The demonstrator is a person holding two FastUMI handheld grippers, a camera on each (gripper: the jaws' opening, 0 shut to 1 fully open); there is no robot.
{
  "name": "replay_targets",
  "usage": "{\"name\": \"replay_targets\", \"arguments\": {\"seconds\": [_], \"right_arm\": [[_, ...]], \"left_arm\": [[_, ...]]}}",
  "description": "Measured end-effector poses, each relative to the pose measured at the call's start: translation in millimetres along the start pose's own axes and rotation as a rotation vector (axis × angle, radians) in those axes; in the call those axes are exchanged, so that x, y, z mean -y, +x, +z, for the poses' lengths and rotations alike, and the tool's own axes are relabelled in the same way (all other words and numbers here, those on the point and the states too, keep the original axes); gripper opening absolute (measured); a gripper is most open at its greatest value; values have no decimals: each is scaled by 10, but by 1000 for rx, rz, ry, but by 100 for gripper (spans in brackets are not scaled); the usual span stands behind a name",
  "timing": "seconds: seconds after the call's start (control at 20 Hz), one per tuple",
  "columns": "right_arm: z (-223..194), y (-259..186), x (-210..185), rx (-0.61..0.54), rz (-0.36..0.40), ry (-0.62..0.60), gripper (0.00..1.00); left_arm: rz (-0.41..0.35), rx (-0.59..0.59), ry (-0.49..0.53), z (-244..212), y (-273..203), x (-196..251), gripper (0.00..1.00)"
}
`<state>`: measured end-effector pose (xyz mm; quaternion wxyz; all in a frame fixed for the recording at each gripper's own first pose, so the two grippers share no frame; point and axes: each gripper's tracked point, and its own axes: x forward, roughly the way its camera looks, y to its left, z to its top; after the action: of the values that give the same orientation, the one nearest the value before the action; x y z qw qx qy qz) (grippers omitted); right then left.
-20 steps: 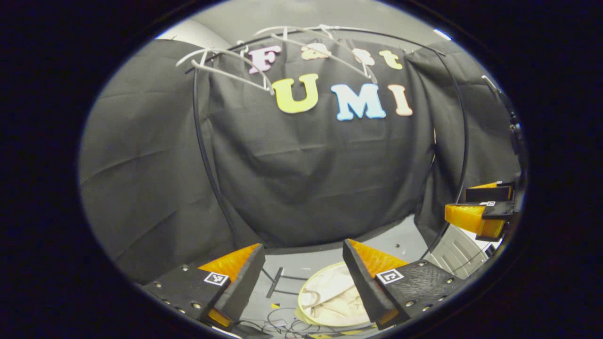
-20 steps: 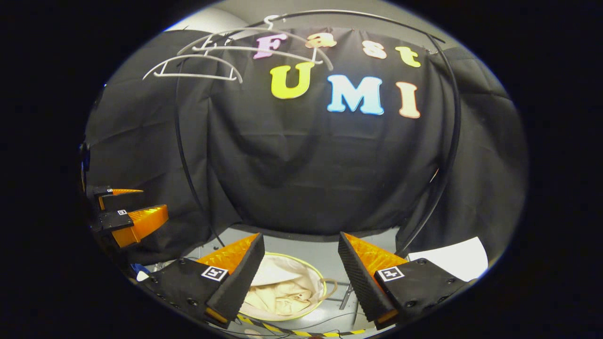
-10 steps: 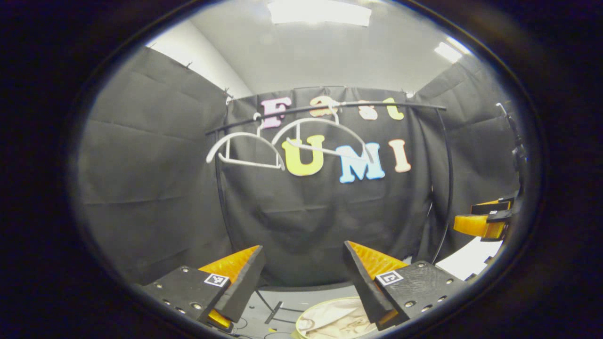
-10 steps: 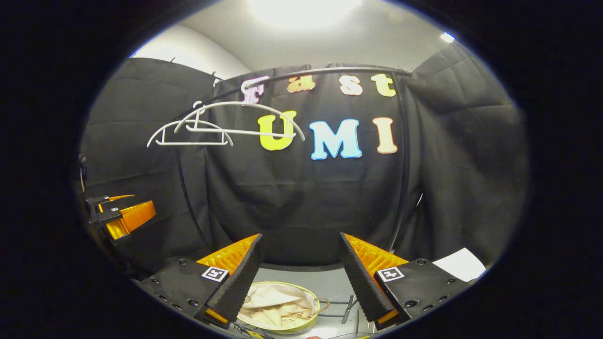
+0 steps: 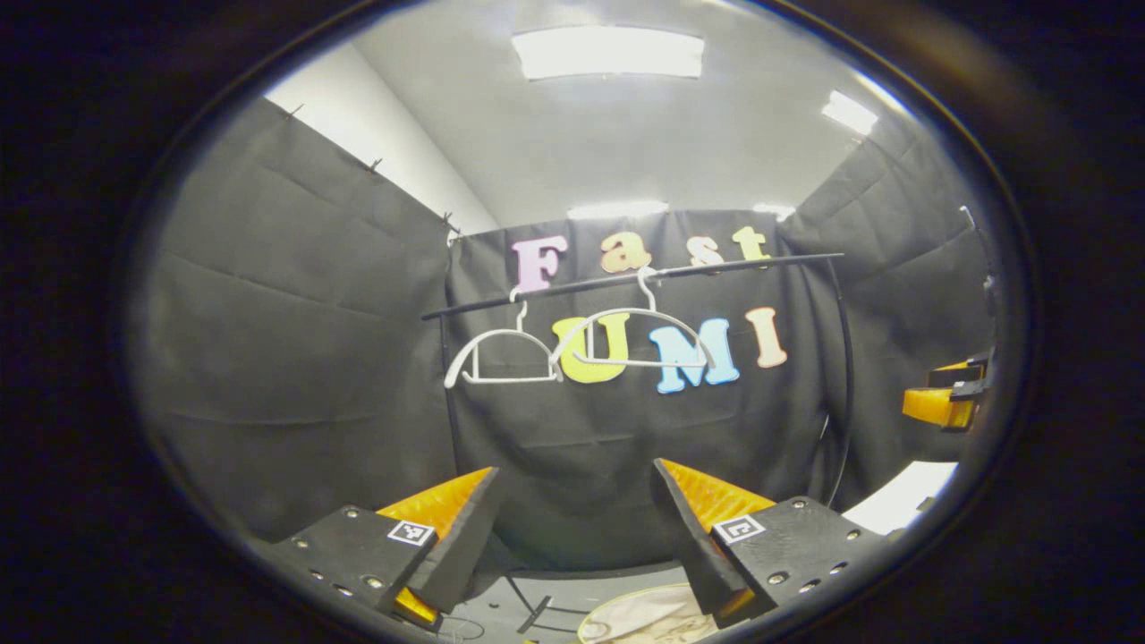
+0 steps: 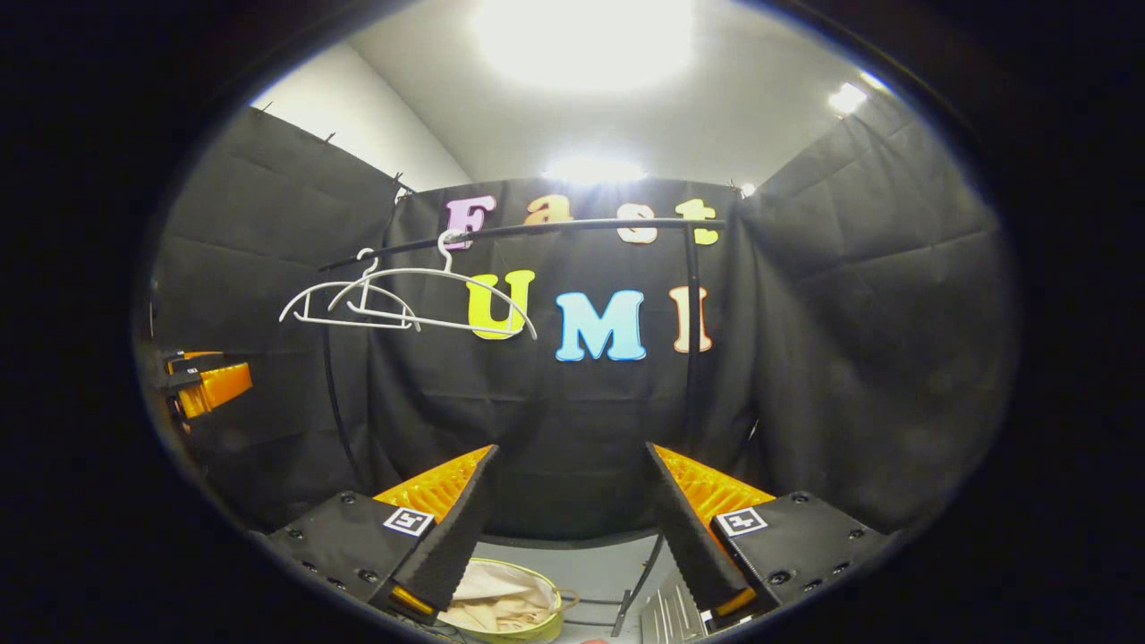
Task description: Grasp the clothes on the hanger with both hands and then place them into the laundry hamper below.
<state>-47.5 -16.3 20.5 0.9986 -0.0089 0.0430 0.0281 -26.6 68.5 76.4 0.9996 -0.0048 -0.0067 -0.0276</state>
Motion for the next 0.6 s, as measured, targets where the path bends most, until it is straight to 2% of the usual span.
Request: {"name": "replay_targets", "arguments": {"seconds": [0.05, 0.25, 0.6], "right_arm": [[14, -43, 28, 5, -6, 0, 99], [52, -112, 117, 40, -24, -5, 96], [39, -141, 167, 52, -41, -1, 99]], "left_arm": [[8, 6, 4, 37, -25, -20, 98], [26, 9, 4, 60, -107, -73, 98], [34, 12, 12, 41, -155, -92, 98]]}}
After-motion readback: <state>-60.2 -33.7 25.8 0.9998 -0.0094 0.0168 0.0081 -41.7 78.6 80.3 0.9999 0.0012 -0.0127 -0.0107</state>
